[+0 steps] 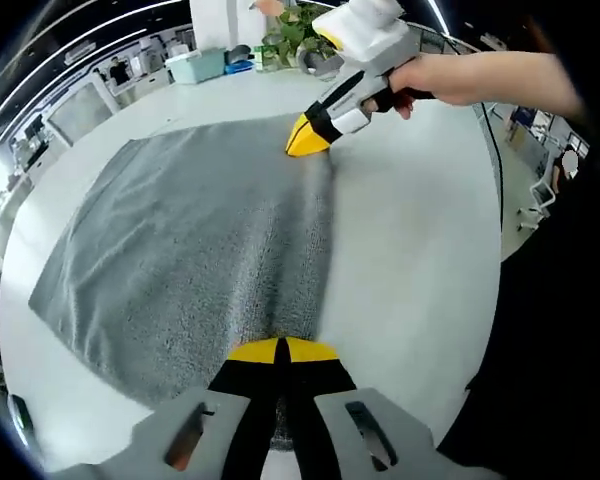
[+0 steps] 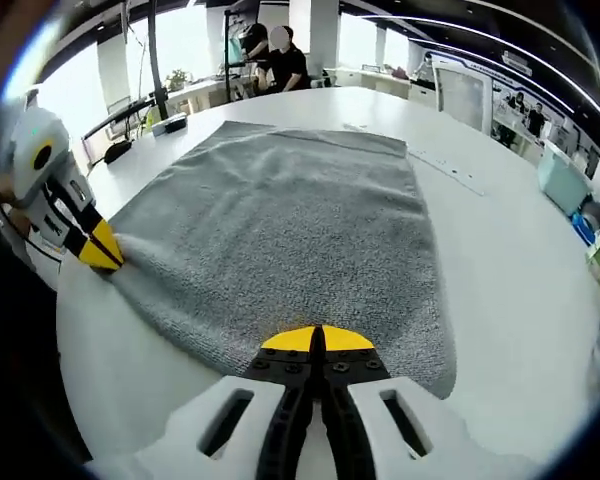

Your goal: Fold the towel on the table until its edges align and the towel forms a compact rectangular stack.

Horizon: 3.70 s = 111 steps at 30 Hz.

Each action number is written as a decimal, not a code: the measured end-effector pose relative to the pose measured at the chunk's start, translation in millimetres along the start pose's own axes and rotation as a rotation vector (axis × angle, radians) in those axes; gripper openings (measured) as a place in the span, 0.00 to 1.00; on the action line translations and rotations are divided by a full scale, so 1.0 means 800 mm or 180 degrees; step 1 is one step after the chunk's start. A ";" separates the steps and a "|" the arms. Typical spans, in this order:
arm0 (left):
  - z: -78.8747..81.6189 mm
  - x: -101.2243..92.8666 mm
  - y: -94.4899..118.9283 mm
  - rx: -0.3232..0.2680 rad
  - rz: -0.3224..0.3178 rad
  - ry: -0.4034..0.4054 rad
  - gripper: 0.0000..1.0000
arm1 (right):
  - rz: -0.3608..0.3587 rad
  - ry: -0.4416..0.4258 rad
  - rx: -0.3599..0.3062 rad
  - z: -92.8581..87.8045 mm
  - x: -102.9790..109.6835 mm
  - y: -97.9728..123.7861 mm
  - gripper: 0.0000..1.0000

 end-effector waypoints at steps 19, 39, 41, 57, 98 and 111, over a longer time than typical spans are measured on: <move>-0.012 0.009 0.006 0.0173 -0.0013 -0.0086 0.01 | -0.0129 0.1157 0.0932 -0.007 0.027 0.003 0.00; -0.031 0.032 0.012 0.0162 0.0020 0.0201 0.01 | -0.0120 0.0473 0.1271 -0.020 0.049 0.011 0.00; -0.032 0.033 0.013 0.0190 -0.0016 0.0248 0.01 | -0.0113 0.0428 0.1285 -0.022 0.052 0.013 0.00; -0.037 0.039 0.015 0.0432 -0.0093 0.0349 0.01 | -0.0146 0.0224 0.0921 -0.041 0.074 0.027 0.00; -0.049 0.043 0.023 0.0989 -0.0232 -0.0602 0.01 | -0.0302 0.0782 0.0665 -0.052 0.105 0.030 0.00; -0.055 0.037 0.028 0.0779 -0.0191 -0.0201 0.01 | -0.0264 0.0776 0.0582 -0.062 0.113 0.037 0.00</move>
Point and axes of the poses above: the point that each gripper's makers call its tool centre point, and the gripper's own axes: y roughly backward along the fingers, x roughly to its left, z roughly out of its top, the point moved 3 cm from there along y, roughly backward along the fingers, and after that the axes turned 13 degrees about -y, right-handed, at the moved point
